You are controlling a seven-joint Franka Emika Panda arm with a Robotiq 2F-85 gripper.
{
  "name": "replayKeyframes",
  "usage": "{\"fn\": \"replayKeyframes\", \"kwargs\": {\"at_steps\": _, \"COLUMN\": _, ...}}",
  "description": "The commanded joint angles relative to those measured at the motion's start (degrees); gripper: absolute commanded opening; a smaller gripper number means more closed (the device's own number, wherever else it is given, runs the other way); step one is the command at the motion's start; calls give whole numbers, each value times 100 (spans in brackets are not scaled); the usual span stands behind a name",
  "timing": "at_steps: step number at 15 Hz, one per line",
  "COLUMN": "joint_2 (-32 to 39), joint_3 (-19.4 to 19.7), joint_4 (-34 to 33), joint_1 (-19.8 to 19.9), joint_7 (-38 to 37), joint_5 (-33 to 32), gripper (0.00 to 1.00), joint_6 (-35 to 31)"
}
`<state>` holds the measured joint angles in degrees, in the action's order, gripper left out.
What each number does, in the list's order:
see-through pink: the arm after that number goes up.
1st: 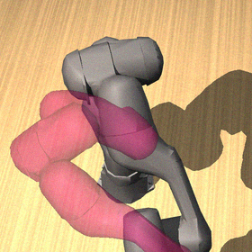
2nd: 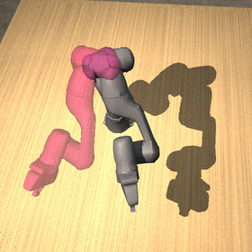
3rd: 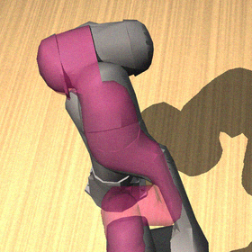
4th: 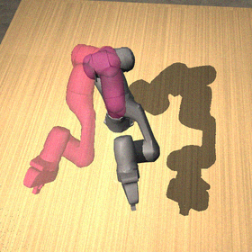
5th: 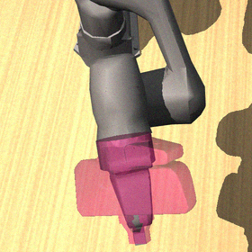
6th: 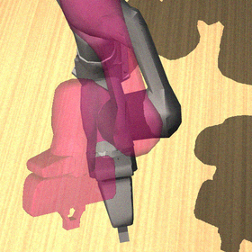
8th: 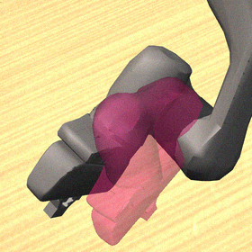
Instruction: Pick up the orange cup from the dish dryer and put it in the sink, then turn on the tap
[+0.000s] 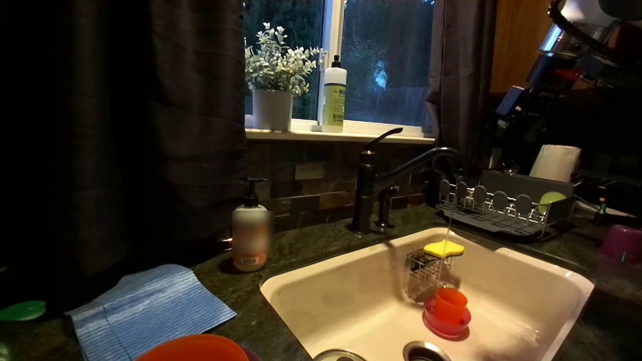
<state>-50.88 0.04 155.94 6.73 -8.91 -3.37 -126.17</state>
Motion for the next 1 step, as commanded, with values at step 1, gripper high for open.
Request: {"fn": "replayKeyframes", "kwargs": {"at_steps": 1, "joint_2": 3, "joint_3": -14, "joint_4": -9, "joint_1": 18, "joint_7": 16, "joint_5": 18, "gripper": 100, "joint_6": 10}}
